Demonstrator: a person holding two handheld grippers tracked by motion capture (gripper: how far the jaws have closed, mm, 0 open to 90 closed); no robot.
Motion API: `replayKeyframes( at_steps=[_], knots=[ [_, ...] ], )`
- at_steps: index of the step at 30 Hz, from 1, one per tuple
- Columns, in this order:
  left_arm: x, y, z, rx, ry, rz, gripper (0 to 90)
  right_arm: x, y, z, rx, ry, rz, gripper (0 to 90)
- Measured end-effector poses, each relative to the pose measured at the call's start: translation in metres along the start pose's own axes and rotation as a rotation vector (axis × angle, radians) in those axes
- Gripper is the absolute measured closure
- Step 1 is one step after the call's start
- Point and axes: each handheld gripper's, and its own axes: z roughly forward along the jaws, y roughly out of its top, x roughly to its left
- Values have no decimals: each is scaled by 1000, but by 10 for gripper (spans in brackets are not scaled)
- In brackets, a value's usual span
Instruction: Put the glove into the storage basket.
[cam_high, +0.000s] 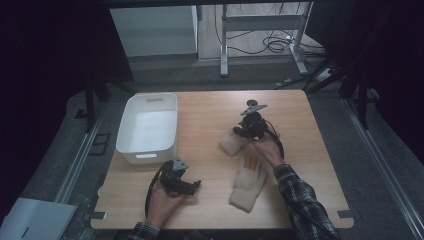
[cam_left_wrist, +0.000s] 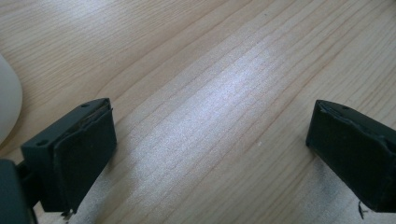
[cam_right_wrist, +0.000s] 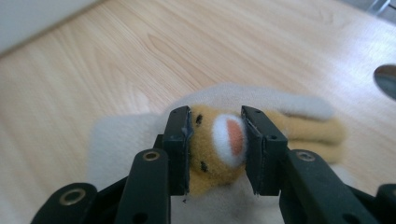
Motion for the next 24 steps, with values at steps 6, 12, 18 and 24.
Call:
replayKeyframes(
  at_steps=[6, 12, 18, 24],
  knots=[
    [0, 0, 0, -1, -1, -2, 16, 5, 6, -30, -34, 36, -27, 641],
    [0, 0, 0, -2, -1, -2, 16, 12, 5, -56, -47, 69, -46, 640],
    [0, 0, 0, -2, 0, 0, 16, 30, -4, -96, -63, 117, -80, 639],
    [0, 0, 0, -2, 1, -2, 16, 47, -19, -124, -55, 165, -99, 638]
  ],
)
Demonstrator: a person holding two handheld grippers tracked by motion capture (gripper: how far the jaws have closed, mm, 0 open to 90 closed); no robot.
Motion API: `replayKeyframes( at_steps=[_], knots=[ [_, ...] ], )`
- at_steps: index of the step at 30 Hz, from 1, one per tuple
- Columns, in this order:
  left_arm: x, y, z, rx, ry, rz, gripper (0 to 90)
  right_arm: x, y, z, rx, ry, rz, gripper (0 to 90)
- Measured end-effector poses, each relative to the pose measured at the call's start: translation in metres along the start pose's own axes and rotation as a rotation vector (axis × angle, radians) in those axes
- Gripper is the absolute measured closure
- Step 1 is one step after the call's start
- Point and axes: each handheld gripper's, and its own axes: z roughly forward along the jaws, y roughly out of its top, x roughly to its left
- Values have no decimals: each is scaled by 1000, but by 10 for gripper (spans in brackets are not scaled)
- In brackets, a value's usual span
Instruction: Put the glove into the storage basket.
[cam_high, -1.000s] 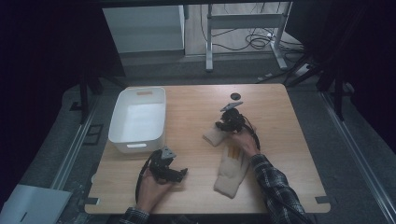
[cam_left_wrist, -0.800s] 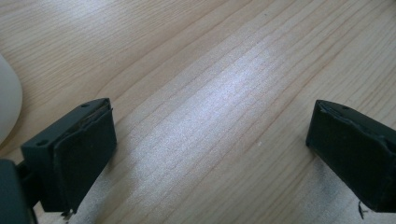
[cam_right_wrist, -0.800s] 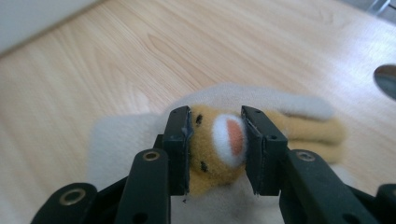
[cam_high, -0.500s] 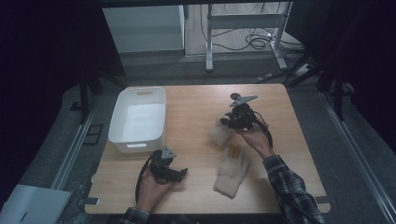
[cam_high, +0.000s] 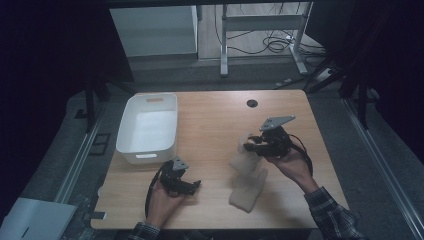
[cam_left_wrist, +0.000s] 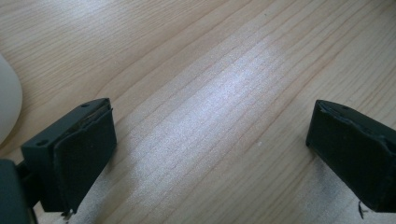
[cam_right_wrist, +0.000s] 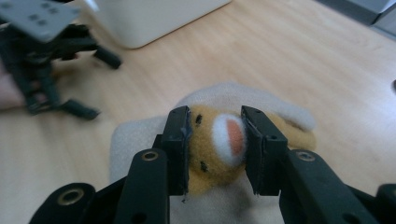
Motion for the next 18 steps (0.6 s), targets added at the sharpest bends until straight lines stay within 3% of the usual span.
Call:
replayKeyframes(
  at_steps=[7, 11, 18],
  knots=[
    [0, 0, 0, -1, -1, -1, 16, 18, -23, -6, 26, 58, 11, 635],
    [0, 0, 0, -4, 0, -4, 15, 29, -51, 10, 64, 114, 36, 628],
    [0, 0, 0, 0, -1, 0, 16, 39, -82, 31, 98, 114, 40, 561]
  ],
)
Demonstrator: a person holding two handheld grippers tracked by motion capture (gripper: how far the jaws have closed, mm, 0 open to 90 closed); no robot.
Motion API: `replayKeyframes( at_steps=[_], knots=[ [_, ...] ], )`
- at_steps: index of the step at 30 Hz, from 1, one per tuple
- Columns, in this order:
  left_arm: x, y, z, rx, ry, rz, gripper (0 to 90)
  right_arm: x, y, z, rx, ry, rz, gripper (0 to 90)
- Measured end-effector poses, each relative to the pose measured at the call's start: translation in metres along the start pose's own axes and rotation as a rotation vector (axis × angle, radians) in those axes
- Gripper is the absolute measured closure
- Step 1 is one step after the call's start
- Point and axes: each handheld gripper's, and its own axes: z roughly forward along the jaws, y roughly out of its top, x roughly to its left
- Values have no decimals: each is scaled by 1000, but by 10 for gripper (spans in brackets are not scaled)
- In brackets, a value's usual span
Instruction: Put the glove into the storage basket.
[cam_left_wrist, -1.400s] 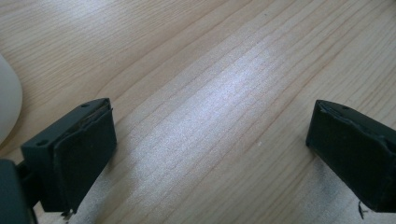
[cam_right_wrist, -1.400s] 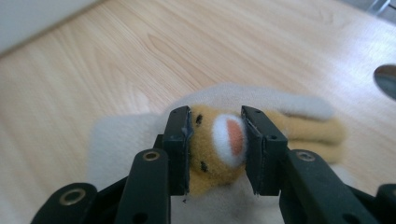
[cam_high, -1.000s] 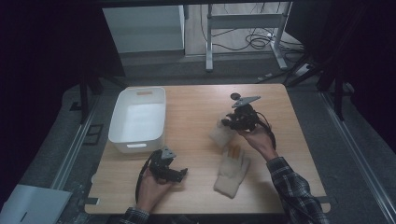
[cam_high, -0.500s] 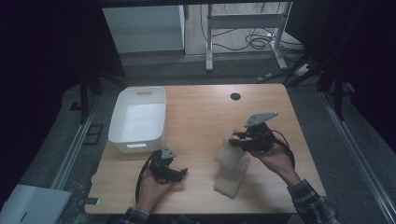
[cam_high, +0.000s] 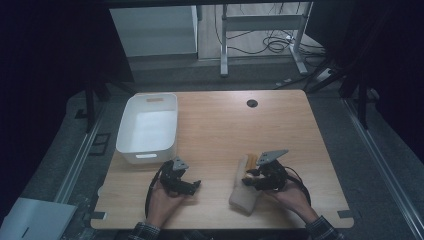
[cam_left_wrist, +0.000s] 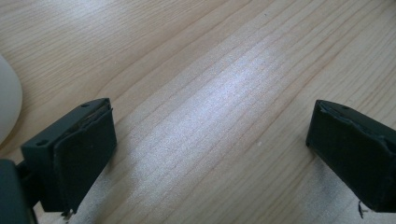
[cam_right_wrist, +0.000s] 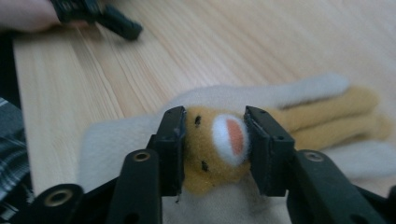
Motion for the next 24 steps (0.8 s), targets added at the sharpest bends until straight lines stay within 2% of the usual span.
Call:
replayKeyframes(
  at_steps=[3, 4, 7, 8, 10, 12, 13, 14, 16, 17, 18, 19, 20, 21, 22, 24],
  knots=[
    [0, 0, 0, 0, 0, 0, 16, 1, -4, 2, -6, -9, -1, 526],
    [0, 0, 0, -1, 0, -1, 15, 0, -6, 3, -6, -1, 9, 460],
    [0, 0, 0, -1, 0, -1, 16, 0, -7, 2, -7, 1, 17, 425],
    [0, 0, 0, 0, 0, 0, 16, -2, -6, -4, -22, -3, 22, 392],
    [0, 0, 0, 0, 0, 0, 16, -3, -6, -7, -33, -9, 26, 390],
    [0, 0, 0, 1, 0, 0, 16, -9, -6, -23, -81, -39, 41, 397],
    [0, 0, 0, 1, 0, 0, 16, -9, -6, -23, -81, -39, 41, 397],
    [0, 0, 0, 0, 0, 0, 16, -13, -11, -30, -87, -63, 51, 448],
    [0, 0, 0, 0, 0, 0, 16, -16, -20, -35, -84, -75, 61, 525],
    [0, 0, 0, 0, 0, 0, 15, -16, -20, -35, -84, -75, 61, 525],
    [0, 0, 0, 0, 0, 0, 16, -16, -31, -36, -71, -91, 63, 615],
    [0, 0, 0, 0, 0, 0, 16, -16, -37, -37, -69, -95, 60, 655],
    [0, 0, 0, 0, 0, -1, 16, -15, -43, -37, -66, -89, 64, 700],
    [0, 0, 0, 0, 0, -1, 16, -15, -43, -37, -66, -89, 64, 700],
    [0, 0, 0, 0, 0, 0, 16, -11, -53, -37, -65, -78, 70, 767],
    [0, 0, 0, -1, 0, -1, 16, -7, -59, -37, -68, -63, 71, 802]
  ],
)
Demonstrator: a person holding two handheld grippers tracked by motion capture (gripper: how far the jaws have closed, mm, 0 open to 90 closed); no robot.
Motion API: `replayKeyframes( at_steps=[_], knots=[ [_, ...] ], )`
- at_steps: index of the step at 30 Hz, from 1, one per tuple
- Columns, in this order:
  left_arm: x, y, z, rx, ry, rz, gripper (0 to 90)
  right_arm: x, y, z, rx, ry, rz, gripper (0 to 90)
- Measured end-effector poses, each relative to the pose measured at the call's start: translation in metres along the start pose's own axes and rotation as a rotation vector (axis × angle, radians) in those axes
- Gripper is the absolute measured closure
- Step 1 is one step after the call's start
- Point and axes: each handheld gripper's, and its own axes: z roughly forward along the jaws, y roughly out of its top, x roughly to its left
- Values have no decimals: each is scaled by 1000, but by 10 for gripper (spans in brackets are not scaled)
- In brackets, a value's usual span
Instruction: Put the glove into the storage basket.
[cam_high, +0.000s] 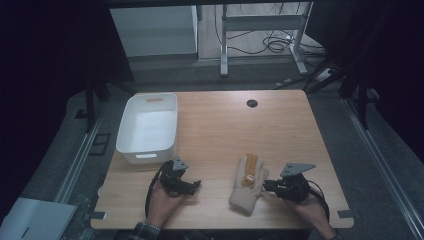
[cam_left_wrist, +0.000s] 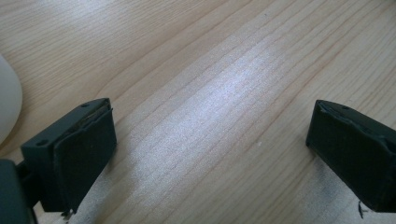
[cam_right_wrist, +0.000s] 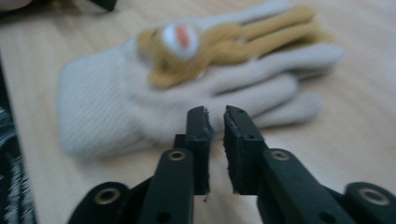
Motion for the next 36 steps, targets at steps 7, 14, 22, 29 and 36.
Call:
replayKeyframes(
  at_steps=[7, 14, 22, 29, 36],
  knots=[
    [0, 0, 0, 0, 0, 0, 16, 12, -11, 13, 26, 23, -13, 821],
    [0, 0, 0, 0, 0, 1, 16, 16, -4, 27, 25, 32, -17, 807],
    [0, 0, 0, 1, 0, 1, 16, 18, 7, 42, 22, 35, -27, 802],
    [0, 0, 0, 0, 0, 1, 15, 16, 19, 55, 16, 27, -33, 798],
    [0, 0, 0, 2, 0, 2, 16, 14, 28, 66, 13, 21, -30, 798]
  ],
)
